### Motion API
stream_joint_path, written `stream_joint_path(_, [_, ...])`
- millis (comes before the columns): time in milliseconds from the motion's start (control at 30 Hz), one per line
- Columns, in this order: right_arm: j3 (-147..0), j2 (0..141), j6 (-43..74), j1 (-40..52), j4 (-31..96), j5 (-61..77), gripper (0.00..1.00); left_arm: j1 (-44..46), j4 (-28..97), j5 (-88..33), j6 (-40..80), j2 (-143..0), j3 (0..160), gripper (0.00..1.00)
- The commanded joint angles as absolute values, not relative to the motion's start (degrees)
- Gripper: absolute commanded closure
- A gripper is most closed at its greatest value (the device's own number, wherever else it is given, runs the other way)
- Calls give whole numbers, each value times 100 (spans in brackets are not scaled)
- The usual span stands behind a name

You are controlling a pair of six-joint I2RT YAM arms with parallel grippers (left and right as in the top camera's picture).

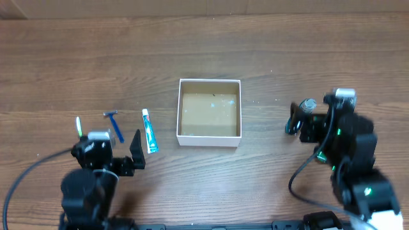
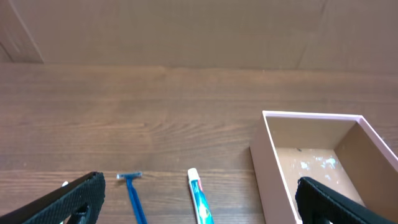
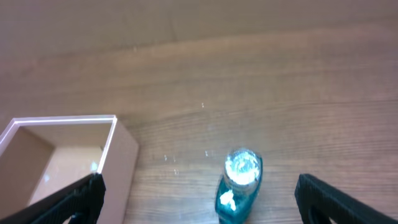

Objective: Pack container
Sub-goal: 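Grasp the Listerine bottle with the right gripper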

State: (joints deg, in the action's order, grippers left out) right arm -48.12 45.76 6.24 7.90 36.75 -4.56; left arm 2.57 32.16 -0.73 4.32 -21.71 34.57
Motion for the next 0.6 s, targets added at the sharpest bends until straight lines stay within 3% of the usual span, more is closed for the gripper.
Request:
stream_joint_path(0, [-6182, 5463, 1105, 631, 4346, -506, 0, 217, 3876, -185, 475, -3297, 4493, 0])
stream_joint_path(167, [-7577, 6737, 1546, -200, 5457, -19, 0, 222, 4877, -381, 473, -4696, 5616, 0])
stream_joint_path(267, [-7686, 7266, 1546, -620, 5955, 578, 0, 222, 5113, -626, 475, -5181, 5876, 0])
stream_joint_path(567, [-7743, 7461, 1656, -635, 6062, 449, 0, 222, 5201, -626, 495, -5341, 5878, 0])
